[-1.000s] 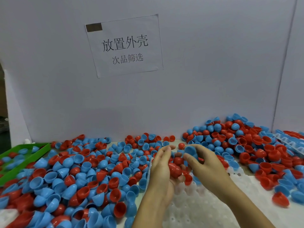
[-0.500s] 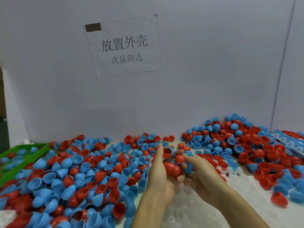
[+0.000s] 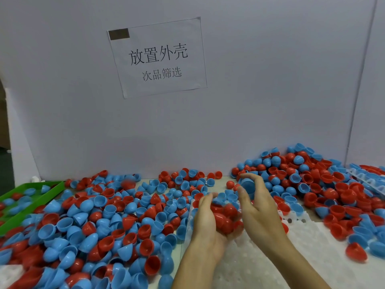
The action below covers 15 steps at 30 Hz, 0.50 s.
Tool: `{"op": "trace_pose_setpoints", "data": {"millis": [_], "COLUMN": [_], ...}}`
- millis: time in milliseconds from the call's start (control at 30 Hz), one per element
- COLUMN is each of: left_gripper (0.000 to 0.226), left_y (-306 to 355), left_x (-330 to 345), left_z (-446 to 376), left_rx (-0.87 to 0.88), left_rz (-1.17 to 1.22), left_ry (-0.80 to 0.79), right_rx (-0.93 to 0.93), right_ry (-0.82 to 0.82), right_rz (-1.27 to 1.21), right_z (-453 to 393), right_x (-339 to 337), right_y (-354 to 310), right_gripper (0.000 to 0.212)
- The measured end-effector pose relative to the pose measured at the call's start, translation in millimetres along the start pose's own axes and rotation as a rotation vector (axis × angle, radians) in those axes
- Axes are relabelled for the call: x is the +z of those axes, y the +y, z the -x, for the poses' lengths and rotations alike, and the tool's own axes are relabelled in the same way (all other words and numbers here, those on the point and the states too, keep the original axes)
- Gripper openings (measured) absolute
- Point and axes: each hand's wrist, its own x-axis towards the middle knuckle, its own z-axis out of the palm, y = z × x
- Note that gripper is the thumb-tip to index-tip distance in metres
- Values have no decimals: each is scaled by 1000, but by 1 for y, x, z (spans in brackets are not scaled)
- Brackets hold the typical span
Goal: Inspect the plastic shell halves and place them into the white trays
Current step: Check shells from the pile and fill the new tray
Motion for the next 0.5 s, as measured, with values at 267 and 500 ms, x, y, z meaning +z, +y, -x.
{"op": "trace_pose_setpoints", "data": {"millis": [267, 500], "left_gripper": [69, 38], "left_y": [-8, -3], "left_x": [5, 2], "left_z": [10, 8], "left_rx": [-147, -107], "left_rz": [214, 384], "left_ry": [-231, -182], "right_rx": [-213, -232], "right_ry": [-441, -251], "right_rz": [398, 272], "right_z": [7, -5], "right_x": [-8, -29], "right_y": [-1, 2], "right_gripper": [58, 23]}}
